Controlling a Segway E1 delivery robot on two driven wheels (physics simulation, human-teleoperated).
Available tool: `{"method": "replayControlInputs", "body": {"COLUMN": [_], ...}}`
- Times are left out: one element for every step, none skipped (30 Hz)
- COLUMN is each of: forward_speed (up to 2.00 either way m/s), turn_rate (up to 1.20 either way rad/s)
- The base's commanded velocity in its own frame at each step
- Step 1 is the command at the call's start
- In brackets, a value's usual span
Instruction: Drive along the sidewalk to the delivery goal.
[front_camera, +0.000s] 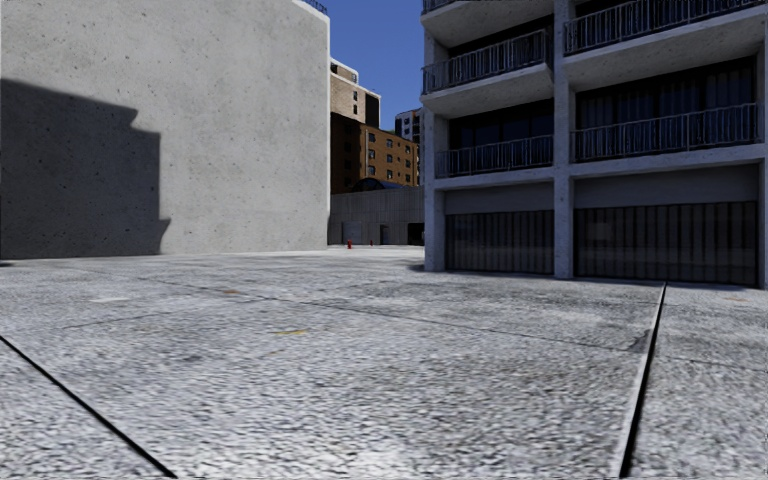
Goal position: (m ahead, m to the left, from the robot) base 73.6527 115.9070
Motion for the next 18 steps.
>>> {"method": "replayControlInputs", "body": {"forward_speed": [2.0,2.0,2.0,2.0,2.0,2.0,2.0,2.0,2.0,2.0,2.0,2.0,2.0,2.0,2.0,2.0,2.0,2.0], "turn_rate": [0.0,0.0,0.0,0.0,0.0,0.0,0.0,0.0,0.0,0.0,0.0,0.0,0.0,0.0,0.0,0.0,0.0,0.0]}}
